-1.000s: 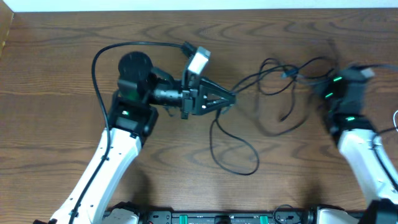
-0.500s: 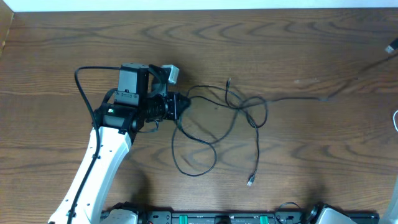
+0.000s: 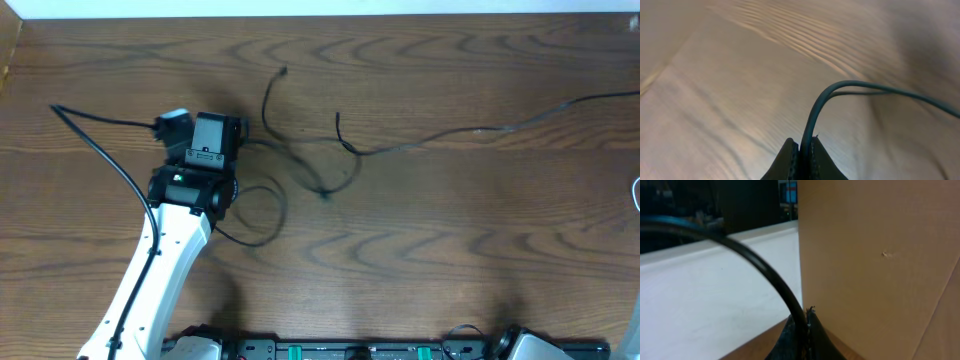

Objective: Untangle cables

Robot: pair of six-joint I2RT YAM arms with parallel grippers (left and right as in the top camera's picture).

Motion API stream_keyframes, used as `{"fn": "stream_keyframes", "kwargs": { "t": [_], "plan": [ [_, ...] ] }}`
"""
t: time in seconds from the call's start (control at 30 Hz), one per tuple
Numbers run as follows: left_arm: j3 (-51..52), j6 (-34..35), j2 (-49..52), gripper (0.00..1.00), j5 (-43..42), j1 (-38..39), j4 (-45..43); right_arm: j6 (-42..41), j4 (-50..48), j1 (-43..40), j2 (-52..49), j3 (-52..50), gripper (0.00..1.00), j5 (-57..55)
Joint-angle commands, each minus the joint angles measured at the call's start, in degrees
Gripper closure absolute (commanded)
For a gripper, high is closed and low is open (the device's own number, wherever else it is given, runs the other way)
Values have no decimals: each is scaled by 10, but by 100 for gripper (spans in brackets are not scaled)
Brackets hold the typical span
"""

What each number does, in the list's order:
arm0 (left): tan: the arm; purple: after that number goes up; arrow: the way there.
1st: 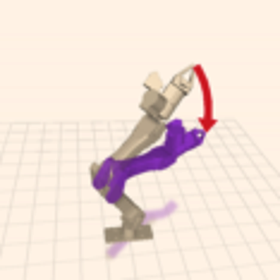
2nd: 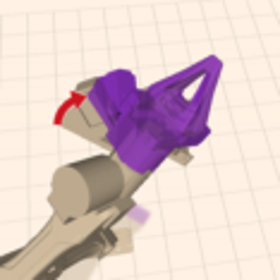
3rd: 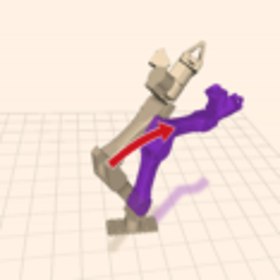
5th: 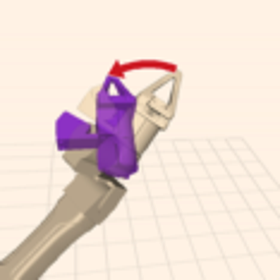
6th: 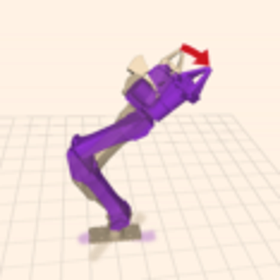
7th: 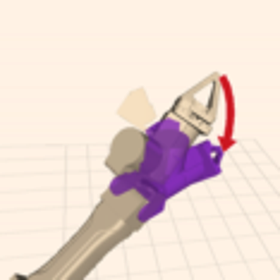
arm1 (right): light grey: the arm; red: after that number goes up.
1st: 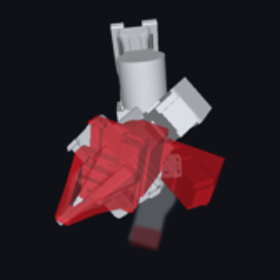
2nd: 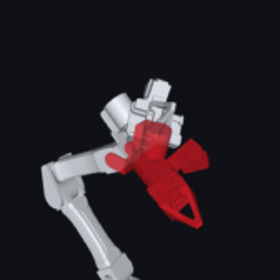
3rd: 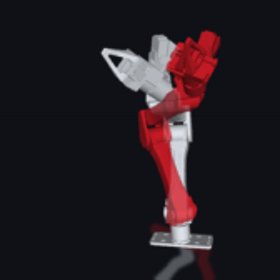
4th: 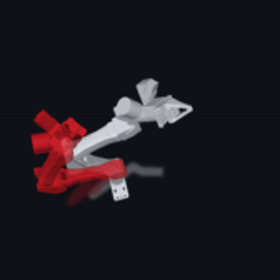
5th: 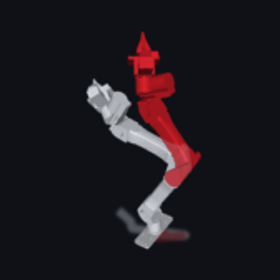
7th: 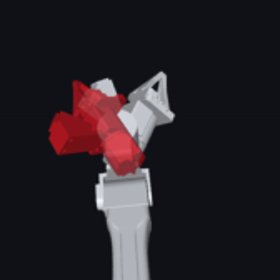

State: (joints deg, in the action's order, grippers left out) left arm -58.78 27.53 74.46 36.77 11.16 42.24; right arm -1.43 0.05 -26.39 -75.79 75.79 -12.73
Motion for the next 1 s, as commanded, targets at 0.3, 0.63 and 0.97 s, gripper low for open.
{"fn": "stream_keyframes", "kwargs": {
  "t": [0.3,0.63,0.97],
  "plan": [
    [-4,113,-7,92,-74,-15,-12,-18,42,6,-36,12,99,74],
    [-4,81,-7,92,-179,-15,-24,-188,211,47,-99,5,1,321],
    [-4,81,-7,92,-179,-15,-24,-218,412,191,-186,5,1,320]
  ]
}}
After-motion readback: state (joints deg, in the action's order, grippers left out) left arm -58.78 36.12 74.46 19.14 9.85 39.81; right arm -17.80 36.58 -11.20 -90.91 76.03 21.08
